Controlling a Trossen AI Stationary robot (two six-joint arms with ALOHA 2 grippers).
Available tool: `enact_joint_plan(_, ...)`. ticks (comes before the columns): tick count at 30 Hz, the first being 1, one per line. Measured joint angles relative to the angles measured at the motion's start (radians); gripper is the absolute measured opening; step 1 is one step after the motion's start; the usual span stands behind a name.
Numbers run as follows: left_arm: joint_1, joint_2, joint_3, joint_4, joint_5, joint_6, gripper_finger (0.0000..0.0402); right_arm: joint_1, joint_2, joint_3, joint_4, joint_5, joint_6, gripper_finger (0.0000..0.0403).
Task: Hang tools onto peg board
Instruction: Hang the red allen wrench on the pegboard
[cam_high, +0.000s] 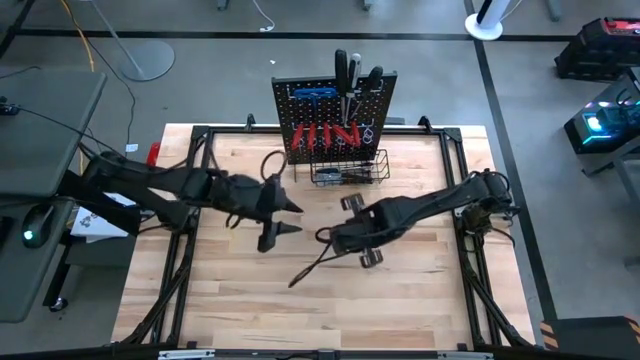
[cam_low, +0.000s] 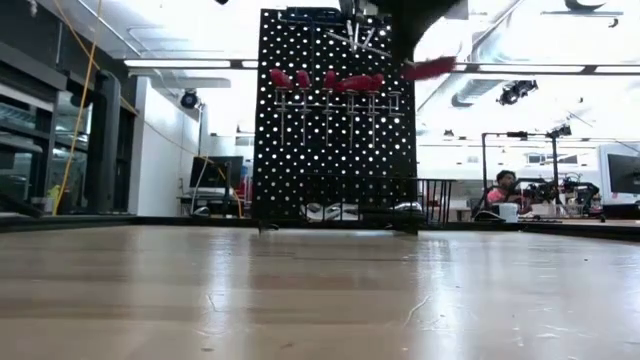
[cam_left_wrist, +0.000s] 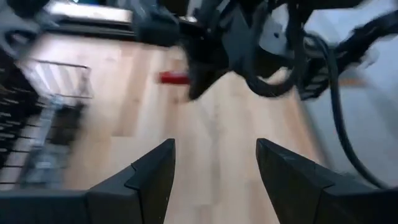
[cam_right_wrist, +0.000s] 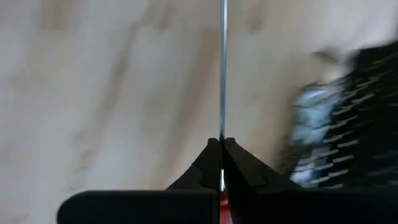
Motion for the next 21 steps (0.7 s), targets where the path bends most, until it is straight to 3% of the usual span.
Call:
enact_joint_plan(4,0.067,0.059,0.025,-0.006,0.206,-0.202,0.0218,-0.009,0.005,0.079,0.010,0.148,-0.118,0.0000)
enact_joint_plan(8,0.119,0.108,0.024,-0.008,0.289,-0.314,0.0218,-0.018,0.001,0.143,0.051,0.161,-0.104,0.0000)
enact_joint_plan(12,0.135,0.094,0.024,-0.067,0.275,-0.284,0.0218,-0.046,0.001,0.201,0.002,-0.097,0.040,0.0000)
enact_joint_plan(16,0.119,0.010,0.024,-0.169,0.171,-0.228,0.0218,-0.053,-0.036,0.190,-0.041,-0.232,0.078,0.0000)
enact_joint_plan(21,0.077,-0.113,0.009,-0.154,-0.028,-0.179,0.0218,-0.090,-0.151,0.045,0.215,-0.432,0.174,0.0000)
